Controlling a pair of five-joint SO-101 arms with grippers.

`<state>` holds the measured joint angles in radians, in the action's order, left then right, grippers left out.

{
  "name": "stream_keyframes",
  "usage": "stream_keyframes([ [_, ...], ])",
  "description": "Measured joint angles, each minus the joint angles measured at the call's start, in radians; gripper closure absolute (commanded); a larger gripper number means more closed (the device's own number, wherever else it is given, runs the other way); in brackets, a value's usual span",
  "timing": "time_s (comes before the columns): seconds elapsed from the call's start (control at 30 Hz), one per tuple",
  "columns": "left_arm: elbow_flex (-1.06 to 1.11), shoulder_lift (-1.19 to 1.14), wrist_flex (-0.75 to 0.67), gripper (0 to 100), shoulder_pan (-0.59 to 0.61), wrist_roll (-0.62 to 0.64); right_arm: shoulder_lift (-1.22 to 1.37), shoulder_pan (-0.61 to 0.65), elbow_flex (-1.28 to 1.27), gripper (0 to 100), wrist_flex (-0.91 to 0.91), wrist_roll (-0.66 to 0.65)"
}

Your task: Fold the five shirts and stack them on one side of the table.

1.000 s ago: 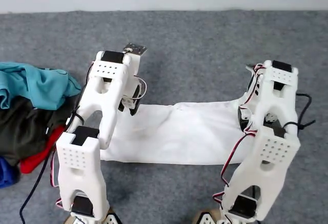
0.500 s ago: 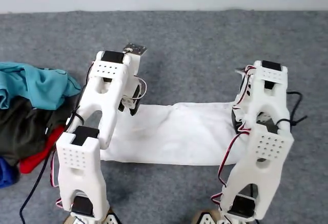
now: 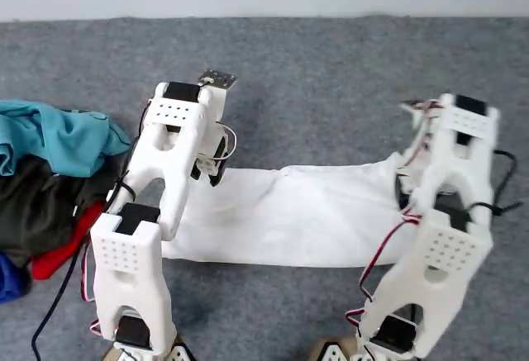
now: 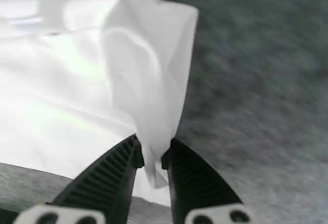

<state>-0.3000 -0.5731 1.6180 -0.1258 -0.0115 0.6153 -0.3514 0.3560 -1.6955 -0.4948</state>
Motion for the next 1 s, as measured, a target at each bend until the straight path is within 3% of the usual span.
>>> stream_keyframes([
  [0.27,0.0,0.0,0.0,87,0.0,0.0,-0.011,-0.164,-0.002,98.8,0.094,-0.035],
  [0.47,0.0,0.0,-0.002,87,0.0,0.0,-0.011,-0.209,0.008,98.8,0.149,-0.038],
  [0.7,0.0,0.0,-0.002,87,0.0,0.0,-0.011,-0.195,0.094,98.8,0.025,-0.037],
  [1.0,0.0,0.0,-0.002,87,0.037,0.0,-0.069,-0.005,0.103,98.8,-0.055,-0.011],
])
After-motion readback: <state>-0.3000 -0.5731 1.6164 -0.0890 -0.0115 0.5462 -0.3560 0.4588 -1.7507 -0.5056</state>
